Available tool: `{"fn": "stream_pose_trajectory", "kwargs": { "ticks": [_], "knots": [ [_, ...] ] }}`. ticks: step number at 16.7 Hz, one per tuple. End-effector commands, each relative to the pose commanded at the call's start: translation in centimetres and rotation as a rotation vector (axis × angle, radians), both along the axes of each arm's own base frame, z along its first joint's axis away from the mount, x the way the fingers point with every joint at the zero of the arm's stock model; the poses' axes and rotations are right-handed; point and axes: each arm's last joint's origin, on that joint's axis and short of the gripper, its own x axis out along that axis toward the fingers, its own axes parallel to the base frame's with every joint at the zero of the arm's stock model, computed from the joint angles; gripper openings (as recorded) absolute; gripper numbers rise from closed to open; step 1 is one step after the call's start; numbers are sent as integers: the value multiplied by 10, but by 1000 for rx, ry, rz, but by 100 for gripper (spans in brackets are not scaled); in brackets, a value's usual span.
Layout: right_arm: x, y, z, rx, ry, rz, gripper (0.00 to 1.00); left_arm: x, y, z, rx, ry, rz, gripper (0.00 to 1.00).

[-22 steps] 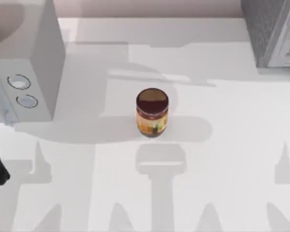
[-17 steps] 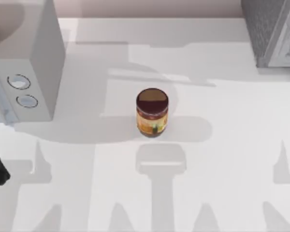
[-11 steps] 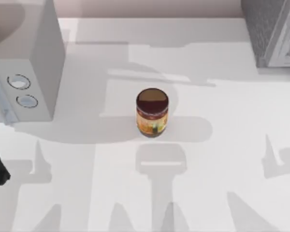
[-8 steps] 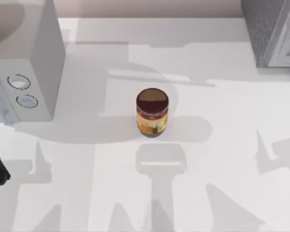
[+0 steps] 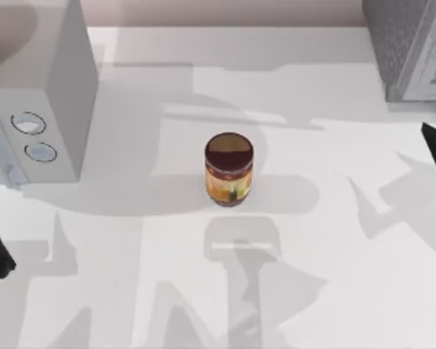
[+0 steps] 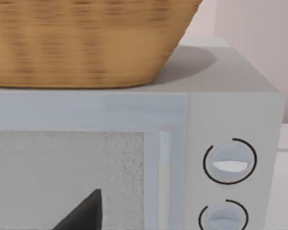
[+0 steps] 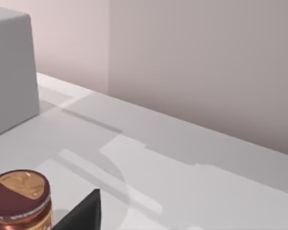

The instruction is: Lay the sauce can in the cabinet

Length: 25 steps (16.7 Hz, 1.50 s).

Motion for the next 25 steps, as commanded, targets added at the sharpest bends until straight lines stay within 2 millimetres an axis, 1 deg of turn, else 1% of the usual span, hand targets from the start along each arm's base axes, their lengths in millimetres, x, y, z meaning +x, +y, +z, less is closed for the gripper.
{"fn": "stream_pose_trajectory", "kwargs": {
  "ticks": [6, 9, 12, 15, 19, 25],
  "knots": [
    [46, 14, 4, -16, 14, 169, 100, 0, 0, 0, 0, 0, 0, 100],
    [71, 22, -1, -21, 23, 252, 100, 0, 0, 0, 0, 0, 0, 100],
    [96, 32, -11, -22, 33, 343, 100, 0, 0, 0, 0, 0, 0, 100],
    [119, 42, -25, -21, 41, 437, 100, 0, 0, 0, 0, 0, 0, 100],
    [148, 58, -50, -17, 47, 568, 100, 0, 0, 0, 0, 0, 0, 100],
    [183, 82, -101, -4, 49, 760, 100, 0, 0, 0, 0, 0, 0, 100]
  ]
}}
